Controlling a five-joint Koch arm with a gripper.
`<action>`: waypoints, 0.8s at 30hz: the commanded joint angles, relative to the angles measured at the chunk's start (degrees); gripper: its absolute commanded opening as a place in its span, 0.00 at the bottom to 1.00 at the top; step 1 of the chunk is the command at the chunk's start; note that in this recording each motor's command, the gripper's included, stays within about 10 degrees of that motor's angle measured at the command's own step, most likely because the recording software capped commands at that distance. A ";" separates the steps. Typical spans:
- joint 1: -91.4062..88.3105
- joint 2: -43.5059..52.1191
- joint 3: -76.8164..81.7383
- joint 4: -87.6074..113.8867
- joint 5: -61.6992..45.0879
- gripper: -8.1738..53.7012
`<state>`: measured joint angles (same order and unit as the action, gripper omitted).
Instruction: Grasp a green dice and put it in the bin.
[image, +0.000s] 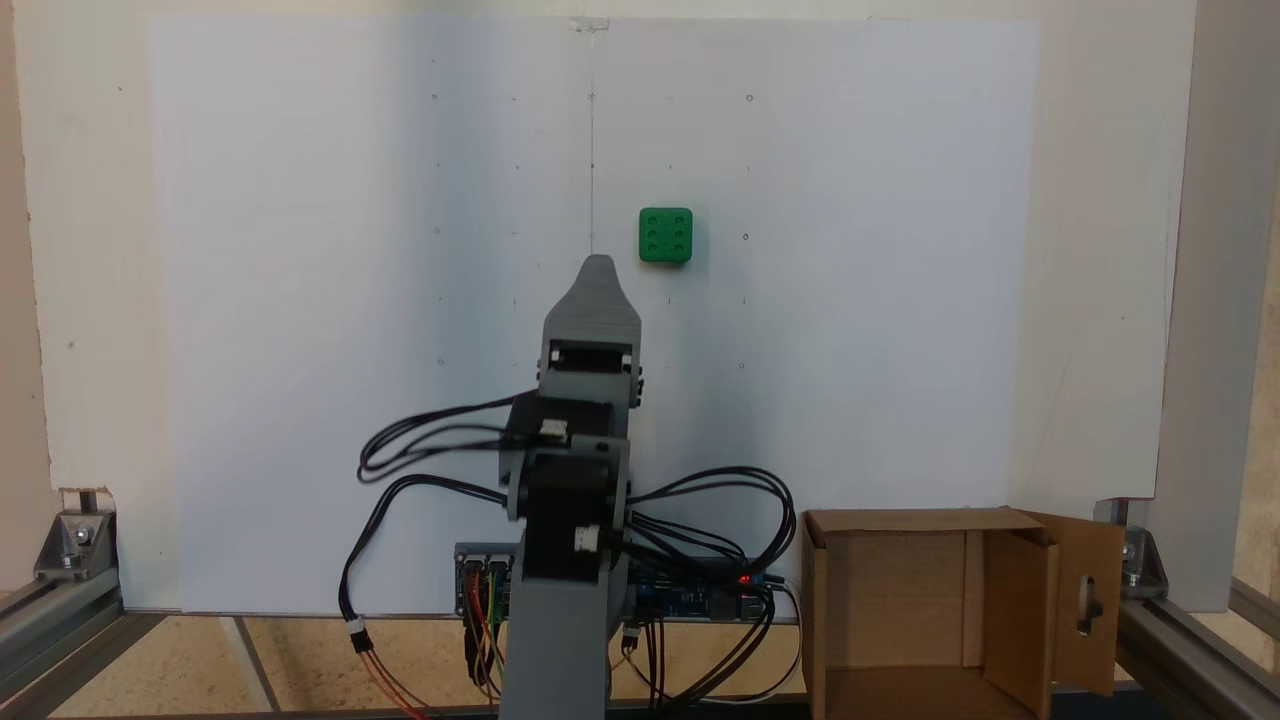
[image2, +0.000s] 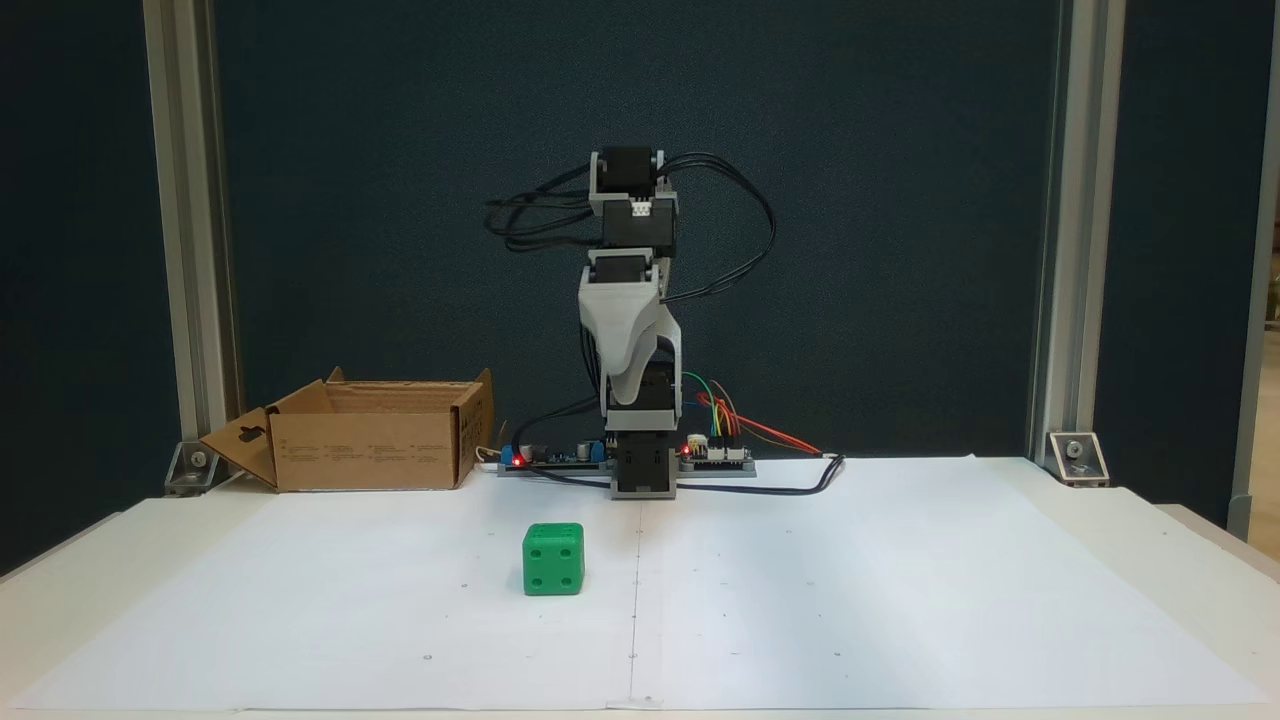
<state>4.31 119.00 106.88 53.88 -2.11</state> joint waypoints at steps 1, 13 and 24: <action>1.67 -3.08 -5.54 1.85 1.05 0.83; 6.86 -22.41 -22.06 5.27 0.53 0.84; 7.38 -28.13 -24.43 6.68 -13.45 0.83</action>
<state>11.60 90.70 85.34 59.50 -10.02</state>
